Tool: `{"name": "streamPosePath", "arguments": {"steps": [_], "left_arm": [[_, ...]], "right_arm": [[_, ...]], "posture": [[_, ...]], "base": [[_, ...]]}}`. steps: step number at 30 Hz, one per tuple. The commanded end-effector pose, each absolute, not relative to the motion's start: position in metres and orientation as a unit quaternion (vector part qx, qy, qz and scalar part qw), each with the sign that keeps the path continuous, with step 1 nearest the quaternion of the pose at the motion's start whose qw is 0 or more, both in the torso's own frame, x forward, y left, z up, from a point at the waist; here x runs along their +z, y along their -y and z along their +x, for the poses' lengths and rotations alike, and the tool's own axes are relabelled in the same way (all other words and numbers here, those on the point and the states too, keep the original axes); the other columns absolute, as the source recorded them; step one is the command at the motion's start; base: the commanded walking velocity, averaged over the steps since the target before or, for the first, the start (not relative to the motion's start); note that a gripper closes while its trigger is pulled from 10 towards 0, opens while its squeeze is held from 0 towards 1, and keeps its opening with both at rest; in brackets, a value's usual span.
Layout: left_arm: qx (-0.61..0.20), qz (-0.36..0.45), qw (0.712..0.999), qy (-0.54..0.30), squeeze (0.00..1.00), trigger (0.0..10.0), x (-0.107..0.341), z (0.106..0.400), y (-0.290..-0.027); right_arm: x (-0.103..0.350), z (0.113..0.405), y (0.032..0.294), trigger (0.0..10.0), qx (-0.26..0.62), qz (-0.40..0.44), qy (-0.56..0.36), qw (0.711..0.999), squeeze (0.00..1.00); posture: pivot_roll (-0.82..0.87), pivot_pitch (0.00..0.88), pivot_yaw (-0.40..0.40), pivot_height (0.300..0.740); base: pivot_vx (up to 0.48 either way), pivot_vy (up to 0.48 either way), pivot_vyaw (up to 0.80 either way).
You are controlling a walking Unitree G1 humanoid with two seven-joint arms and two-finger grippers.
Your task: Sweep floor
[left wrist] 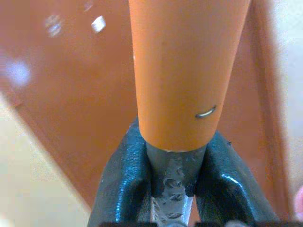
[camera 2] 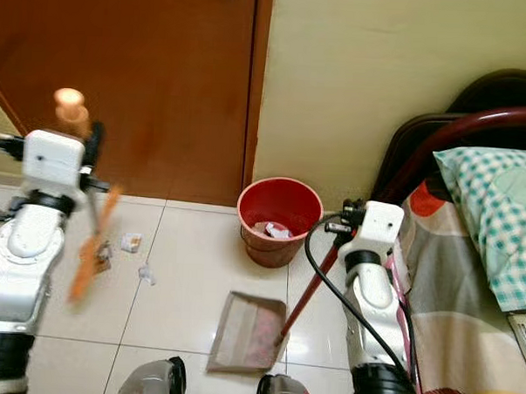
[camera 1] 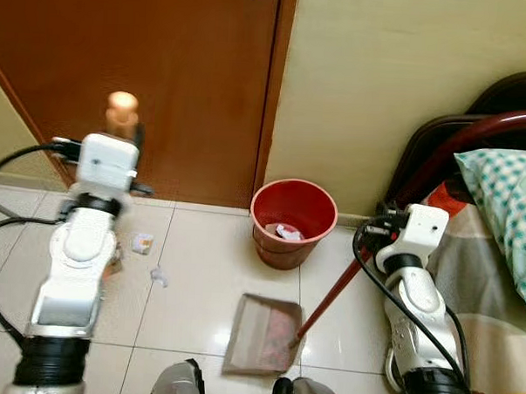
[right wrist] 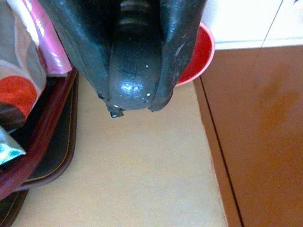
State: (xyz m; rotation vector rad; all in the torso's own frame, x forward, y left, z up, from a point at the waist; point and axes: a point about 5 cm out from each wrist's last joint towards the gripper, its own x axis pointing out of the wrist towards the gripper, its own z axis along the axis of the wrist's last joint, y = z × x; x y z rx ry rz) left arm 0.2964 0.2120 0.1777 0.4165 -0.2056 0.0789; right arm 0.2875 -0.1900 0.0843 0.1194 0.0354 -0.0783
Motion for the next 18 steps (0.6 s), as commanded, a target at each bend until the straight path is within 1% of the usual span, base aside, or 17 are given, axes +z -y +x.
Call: {"name": "streamPosePath", "arguments": {"steps": [1,3,5,9,13,15,17,18], "left_arm": [[0.053,0.222,0.965,0.131,0.00,10.0,0.187,0.300,-0.217],[0.062,0.232,0.963,0.124,0.00,10.0,0.182,0.303,-0.223],[0.071,0.219,0.968,0.095,0.00,10.0,0.171,0.311,-0.233],[0.079,0.202,0.972,0.095,0.00,10.0,0.169,0.317,-0.235],[0.075,0.189,0.974,0.100,0.00,10.0,0.168,0.306,-0.229],[0.076,0.179,0.976,0.099,0.00,10.0,0.165,0.297,-0.225],[0.076,0.178,0.976,0.099,0.00,10.0,0.164,0.296,-0.224],[0.067,0.160,0.980,0.094,0.00,10.0,0.162,0.286,-0.215]], "right_arm": [[0.089,0.285,0.198,10.0,-0.043,0.065,-0.011,0.997,0.00],[0.088,0.283,0.199,10.0,-0.041,0.064,-0.014,0.997,0.00],[0.089,0.281,0.202,10.0,-0.040,0.063,-0.015,0.997,0.00],[0.092,0.280,0.202,10.0,-0.035,0.061,-0.011,0.997,0.00],[0.095,0.279,0.203,10.0,-0.034,0.056,-0.005,0.998,0.00],[0.094,0.278,0.204,10.0,-0.037,0.057,-0.007,0.998,0.00],[0.094,0.278,0.204,10.0,-0.037,0.057,-0.008,0.998,0.00],[0.093,0.278,0.203,10.0,-0.037,0.057,-0.008,0.998,0.00]], "posture": [[0.05,0.138,-0.067,0.740],[0.05,0.140,-0.067,0.740],[0.02,0.148,-0.067,0.740],[0.01,0.149,-0.063,0.740],[0.01,0.151,-0.061,0.740],[0.02,0.150,-0.061,0.740],[0.02,0.150,-0.061,0.740],[0.03,0.142,-0.063,0.740]], "base": [[0.000,0.000,0.00],[0.000,0.000,0.00],[0.000,0.000,0.00],[0.000,0.000,0.00],[0.000,0.000,0.00],[0.000,0.259,0.00],[0.000,0.270,0.00],[0.000,0.296,0.00]]}}
